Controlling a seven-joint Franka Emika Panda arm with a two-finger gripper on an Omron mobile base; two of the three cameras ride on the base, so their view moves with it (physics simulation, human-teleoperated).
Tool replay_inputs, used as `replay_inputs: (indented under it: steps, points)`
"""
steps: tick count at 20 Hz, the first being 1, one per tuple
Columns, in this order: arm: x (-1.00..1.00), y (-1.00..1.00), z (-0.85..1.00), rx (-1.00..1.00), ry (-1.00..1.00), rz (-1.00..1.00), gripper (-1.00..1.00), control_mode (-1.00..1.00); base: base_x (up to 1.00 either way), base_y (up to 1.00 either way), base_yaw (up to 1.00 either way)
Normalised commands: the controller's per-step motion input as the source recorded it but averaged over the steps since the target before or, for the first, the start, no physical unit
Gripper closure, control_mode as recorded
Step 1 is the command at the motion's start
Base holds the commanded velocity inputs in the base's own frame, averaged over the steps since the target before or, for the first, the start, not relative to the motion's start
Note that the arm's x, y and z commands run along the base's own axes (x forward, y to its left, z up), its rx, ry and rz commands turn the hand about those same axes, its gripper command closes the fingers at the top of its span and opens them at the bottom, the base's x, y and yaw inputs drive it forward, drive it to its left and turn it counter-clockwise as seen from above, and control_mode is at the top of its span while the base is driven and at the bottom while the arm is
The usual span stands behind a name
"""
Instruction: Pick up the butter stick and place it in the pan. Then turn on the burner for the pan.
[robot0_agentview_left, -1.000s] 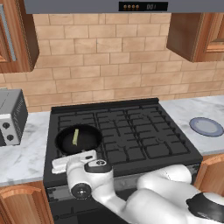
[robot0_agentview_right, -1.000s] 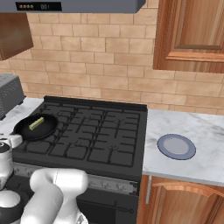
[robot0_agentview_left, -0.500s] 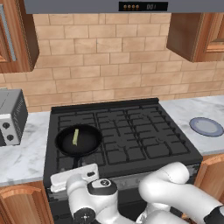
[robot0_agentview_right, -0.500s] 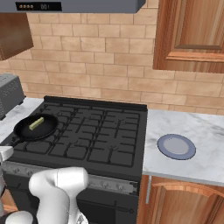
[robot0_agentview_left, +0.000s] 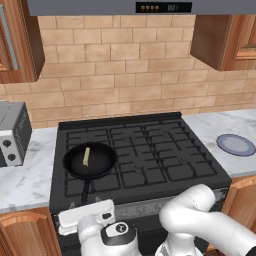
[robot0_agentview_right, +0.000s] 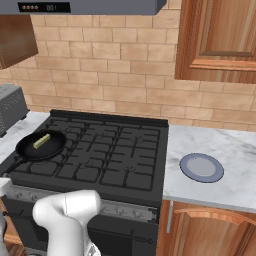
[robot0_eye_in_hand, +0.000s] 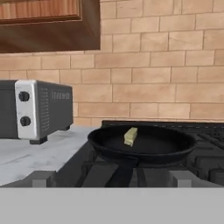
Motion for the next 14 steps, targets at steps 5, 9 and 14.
replay_inputs:
  steps: [5,9,14]
  points:
    - [-0.01,-0.06,-0.24,0.17,-0.05,-0.03,-1.00,-1.00,0.00,0.00,0.00]
    - [0.00,0.00,-0.19,0.19,0.00,-0.13,-1.00,-1.00,0.00,0.00,0.00]
    - [0.00,0.01,-0.36,0.03,0.00,-0.07,-1.00,-1.00,0.00,0.00,0.00]
